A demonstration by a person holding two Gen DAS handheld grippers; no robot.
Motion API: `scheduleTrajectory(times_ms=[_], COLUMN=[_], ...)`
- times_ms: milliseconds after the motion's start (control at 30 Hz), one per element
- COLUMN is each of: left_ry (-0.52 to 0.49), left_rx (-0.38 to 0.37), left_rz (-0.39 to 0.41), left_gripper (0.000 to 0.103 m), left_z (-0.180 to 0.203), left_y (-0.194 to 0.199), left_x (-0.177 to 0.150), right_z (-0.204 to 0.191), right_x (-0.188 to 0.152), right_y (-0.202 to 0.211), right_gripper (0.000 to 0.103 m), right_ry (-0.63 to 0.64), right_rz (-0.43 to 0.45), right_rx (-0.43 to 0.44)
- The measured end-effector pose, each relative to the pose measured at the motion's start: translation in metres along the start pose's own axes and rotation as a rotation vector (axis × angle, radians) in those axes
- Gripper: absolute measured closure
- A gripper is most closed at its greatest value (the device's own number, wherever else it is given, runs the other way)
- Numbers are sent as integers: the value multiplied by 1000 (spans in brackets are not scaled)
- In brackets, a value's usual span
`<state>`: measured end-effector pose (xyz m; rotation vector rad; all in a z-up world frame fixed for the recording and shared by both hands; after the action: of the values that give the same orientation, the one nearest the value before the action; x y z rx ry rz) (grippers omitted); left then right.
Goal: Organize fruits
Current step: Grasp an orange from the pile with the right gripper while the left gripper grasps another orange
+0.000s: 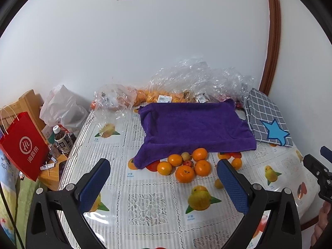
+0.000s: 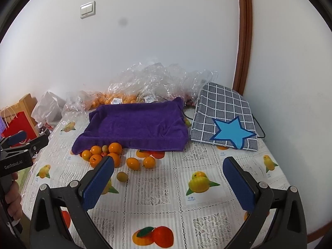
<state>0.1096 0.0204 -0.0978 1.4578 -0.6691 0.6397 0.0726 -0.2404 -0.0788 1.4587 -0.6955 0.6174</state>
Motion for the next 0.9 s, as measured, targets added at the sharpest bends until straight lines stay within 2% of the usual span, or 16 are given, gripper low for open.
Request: scheduleTrajectory(times_ms=[200, 367, 533, 700, 900], left_ry=[5, 28, 67, 89, 100], left_rx=[3, 16, 20, 43, 40], left_rz=[-31, -76, -151, -184, -192], left_gripper=[0, 0, 0, 0, 0], left_z=[-12, -28, -46, -68, -77], left_y=[-30, -62, -94, -112, -125], left_x=[-7, -23, -45, -60, -65], right_z=[-2, -7, -21, -32, -38], right_x=[-4, -17, -39, -54, -58], right_y=[-31, -69, -114, -154, -187], right_gripper=[0, 2, 13, 39, 47], right_ry=[-10, 7, 34, 59, 56], right_rz=[-15, -79, -174, -217, -249], right_rx=[3, 37, 85, 86, 124])
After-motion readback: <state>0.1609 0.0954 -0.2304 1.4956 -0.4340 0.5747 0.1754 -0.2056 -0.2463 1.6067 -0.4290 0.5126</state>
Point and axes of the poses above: each gripper's, at about its wrist camera, not at the fingertips, and y roughly against the way its jaws point, z to its right, x to its top, the point moved 9 cm from there along -y, roughly the way its jaws point, and after that the axes turned 3 degrees about -z, right-handed, at the moved point
